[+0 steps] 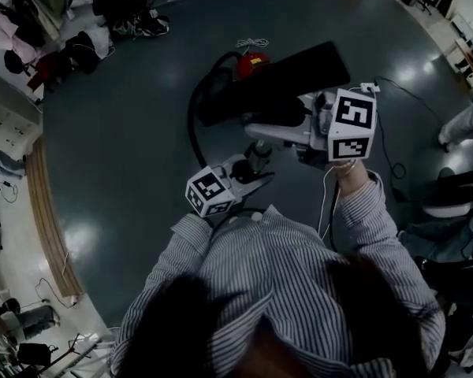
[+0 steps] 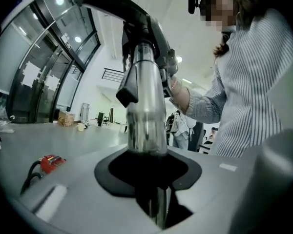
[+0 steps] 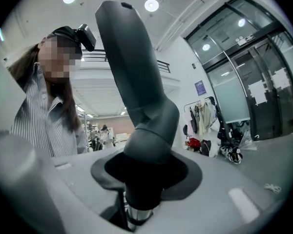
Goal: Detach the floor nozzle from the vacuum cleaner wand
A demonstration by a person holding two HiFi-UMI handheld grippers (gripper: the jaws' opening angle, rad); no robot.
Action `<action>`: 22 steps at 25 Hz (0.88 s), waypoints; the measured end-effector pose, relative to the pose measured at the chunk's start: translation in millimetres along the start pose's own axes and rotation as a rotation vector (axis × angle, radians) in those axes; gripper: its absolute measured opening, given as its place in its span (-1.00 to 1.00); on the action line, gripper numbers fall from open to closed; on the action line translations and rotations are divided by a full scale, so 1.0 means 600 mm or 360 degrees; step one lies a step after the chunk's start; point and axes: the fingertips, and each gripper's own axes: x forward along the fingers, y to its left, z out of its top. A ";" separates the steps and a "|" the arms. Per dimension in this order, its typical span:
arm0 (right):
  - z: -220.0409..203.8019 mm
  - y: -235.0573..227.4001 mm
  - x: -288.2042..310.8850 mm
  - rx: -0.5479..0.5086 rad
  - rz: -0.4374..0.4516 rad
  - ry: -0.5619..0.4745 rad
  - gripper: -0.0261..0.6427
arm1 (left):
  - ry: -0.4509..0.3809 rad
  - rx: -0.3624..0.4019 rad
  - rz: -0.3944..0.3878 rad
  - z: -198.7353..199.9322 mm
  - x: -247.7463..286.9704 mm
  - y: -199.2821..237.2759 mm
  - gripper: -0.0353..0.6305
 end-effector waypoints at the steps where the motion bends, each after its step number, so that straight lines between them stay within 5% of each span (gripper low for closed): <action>1: 0.003 0.006 0.003 -0.0007 0.0047 -0.0001 -0.46 | -0.0027 -0.0010 -0.0045 0.004 -0.005 -0.004 -0.48; 7: 0.009 0.023 -0.002 -0.0034 0.0278 -0.0051 -0.47 | -0.0050 -0.0034 -0.0060 0.011 -0.013 -0.009 -0.49; 18: 0.022 -0.035 -0.006 0.0181 -0.0295 -0.0131 -0.49 | -0.0031 -0.0015 0.0446 0.014 -0.002 0.030 -0.53; 22: 0.023 -0.039 0.004 0.0184 -0.0276 -0.0116 -0.49 | -0.0043 -0.0048 0.0318 0.018 -0.011 0.027 -0.53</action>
